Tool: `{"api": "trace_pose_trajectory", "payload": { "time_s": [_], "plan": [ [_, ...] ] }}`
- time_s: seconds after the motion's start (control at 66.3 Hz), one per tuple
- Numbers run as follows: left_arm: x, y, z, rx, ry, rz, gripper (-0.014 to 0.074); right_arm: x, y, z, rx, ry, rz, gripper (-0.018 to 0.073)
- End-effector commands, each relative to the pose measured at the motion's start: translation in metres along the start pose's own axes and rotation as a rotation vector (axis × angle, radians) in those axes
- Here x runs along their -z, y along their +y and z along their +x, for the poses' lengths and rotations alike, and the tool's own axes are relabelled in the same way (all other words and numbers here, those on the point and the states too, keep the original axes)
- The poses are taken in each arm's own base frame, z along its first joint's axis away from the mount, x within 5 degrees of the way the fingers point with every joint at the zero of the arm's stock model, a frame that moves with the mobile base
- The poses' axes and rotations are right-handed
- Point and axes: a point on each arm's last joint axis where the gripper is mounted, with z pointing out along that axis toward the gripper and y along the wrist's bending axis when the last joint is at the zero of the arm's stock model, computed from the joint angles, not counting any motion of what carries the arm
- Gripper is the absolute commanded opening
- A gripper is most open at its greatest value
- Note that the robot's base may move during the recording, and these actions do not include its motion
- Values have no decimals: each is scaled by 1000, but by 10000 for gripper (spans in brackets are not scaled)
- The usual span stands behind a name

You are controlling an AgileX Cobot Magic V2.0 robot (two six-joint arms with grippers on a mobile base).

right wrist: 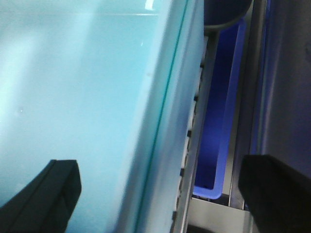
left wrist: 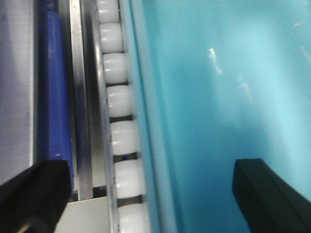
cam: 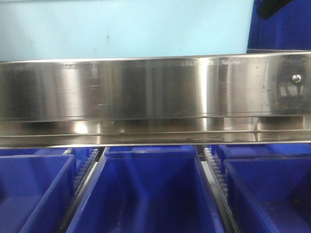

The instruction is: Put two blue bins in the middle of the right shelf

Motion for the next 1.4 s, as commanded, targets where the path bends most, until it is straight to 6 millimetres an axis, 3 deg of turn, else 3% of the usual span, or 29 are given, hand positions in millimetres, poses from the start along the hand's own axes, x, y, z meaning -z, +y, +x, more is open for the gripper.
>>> {"api": "trace_pose_trajectory", "payload": {
  "time_s": [0.0, 0.181, 0.362, 0.422, 0.498, 0.588, 0.619, 0.664, 0.785, 1.056, 1.388],
  "plan": [
    [-8, 2, 3, -19, 47, -12, 465, -12, 4, 7, 16, 44, -6, 559],
    [-8, 2, 4, -19, 55, -12, 325, -13, 9, 7, 27, 35, -16, 559],
    [-8, 2, 5, -19, 59, -13, 319, -13, 8, 8, 27, 40, -15, 558],
    [-8, 2, 5, -19, 67, -13, 319, -13, 8, 9, 27, 52, -13, 517],
    [-8, 2, 6, -19, 74, -14, 311, -13, 8, 10, 27, 65, -11, 375],
    [-7, 2, 7, -19, 85, -14, 258, -13, 8, 11, 27, 77, -9, 97],
    [-7, 2, 7, -19, 87, -14, 198, -13, 8, 11, 27, 81, -9, -51],
    [-7, 2, 7, -19, 91, -15, 119, -13, 8, 11, 27, 82, -9, -167],
    [-7, 2, 8, -19, 102, -15, -110, -13, 8, 12, 24, 82, -9, -153],
    [3, 0, 9, -18, 71, -5, -111, -4, 10, 11, 28, 51, -17, -153],
    [60, -11, -5, -4, -179, 77, -111, 46, 27, -12, 61, -139, -74, -153]
  ]
}}
